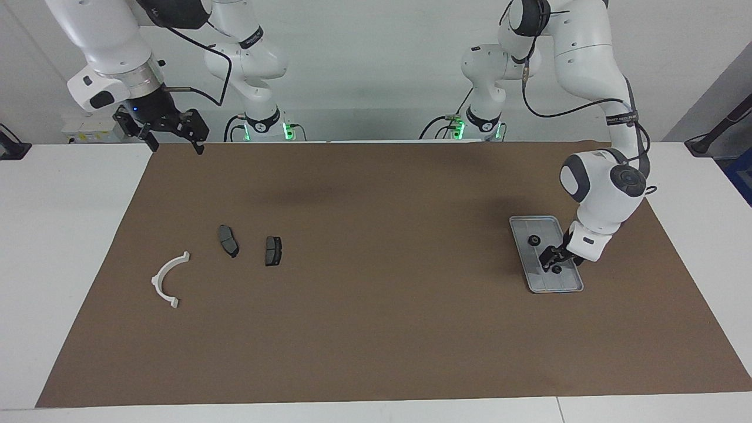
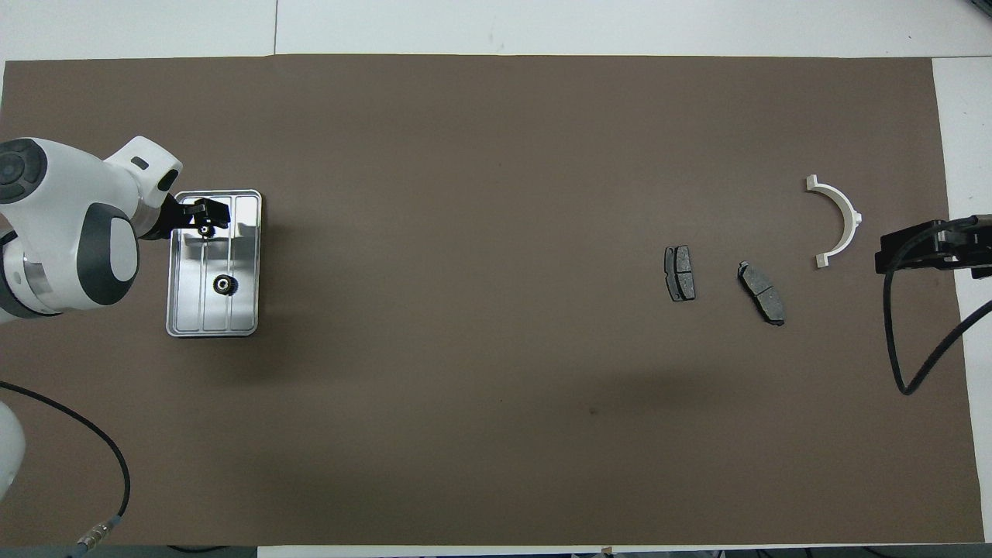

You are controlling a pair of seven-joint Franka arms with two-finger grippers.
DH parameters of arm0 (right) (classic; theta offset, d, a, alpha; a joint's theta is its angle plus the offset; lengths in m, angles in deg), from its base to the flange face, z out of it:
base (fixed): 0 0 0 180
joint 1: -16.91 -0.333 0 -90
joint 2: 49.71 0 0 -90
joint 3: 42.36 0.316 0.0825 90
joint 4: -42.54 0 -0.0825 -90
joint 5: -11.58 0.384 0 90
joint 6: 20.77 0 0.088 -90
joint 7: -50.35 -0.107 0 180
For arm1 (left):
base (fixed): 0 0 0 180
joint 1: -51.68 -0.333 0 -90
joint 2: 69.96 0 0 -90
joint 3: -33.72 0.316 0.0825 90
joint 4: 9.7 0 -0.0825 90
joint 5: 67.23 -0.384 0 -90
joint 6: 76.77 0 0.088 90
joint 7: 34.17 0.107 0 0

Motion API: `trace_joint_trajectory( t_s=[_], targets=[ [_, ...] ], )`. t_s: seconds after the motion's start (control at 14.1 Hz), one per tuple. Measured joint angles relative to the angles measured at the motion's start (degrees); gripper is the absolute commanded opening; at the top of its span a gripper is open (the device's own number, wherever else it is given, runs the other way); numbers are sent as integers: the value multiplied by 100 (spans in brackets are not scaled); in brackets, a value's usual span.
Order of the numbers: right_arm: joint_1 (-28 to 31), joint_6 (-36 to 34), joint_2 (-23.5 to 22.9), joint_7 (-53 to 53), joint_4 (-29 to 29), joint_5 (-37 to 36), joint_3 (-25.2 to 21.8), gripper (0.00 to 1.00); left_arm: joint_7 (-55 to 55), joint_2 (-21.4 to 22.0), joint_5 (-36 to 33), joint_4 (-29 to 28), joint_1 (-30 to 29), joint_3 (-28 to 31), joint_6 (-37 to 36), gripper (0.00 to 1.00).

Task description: Pick bearing gear from pile to tray

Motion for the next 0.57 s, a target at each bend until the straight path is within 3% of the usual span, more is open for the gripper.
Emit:
trace_joint_trajectory(
  t_s=[0.28, 0.57],
  targets=[
    [0, 0, 0, 4, -3, 0, 0, 100, 2, 586, 0, 353, -15, 7, -1049, 100],
    [0, 0, 0, 5, -4, 0, 0, 100, 18, 1338, -4, 1059, -19, 42, -2937, 100]
  ],
)
